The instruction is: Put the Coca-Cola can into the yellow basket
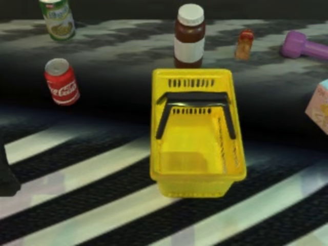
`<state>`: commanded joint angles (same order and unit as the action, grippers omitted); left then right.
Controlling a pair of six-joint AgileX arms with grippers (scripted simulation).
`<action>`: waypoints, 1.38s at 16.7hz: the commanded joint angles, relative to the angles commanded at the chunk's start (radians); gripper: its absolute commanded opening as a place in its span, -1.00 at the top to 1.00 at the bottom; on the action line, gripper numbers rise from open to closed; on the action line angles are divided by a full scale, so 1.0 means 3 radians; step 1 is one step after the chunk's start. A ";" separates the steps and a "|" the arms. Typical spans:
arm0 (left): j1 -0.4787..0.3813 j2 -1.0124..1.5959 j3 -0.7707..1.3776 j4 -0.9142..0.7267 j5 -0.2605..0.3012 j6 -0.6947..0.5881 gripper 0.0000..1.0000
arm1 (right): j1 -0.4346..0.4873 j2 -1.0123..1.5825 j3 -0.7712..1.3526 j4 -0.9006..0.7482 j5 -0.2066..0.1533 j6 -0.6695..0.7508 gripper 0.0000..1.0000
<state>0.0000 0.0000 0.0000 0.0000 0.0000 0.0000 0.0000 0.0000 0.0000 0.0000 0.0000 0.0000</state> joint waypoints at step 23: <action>-0.0360 0.5287 0.5467 -0.3267 0.0171 0.1482 -1.00 | 0.0000 0.0000 0.0000 0.0000 0.0000 0.0000 -1.00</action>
<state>-0.1079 1.5862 1.6400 -0.9802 0.0513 0.4447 0.0000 0.0000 0.0000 0.0000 0.0000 0.0000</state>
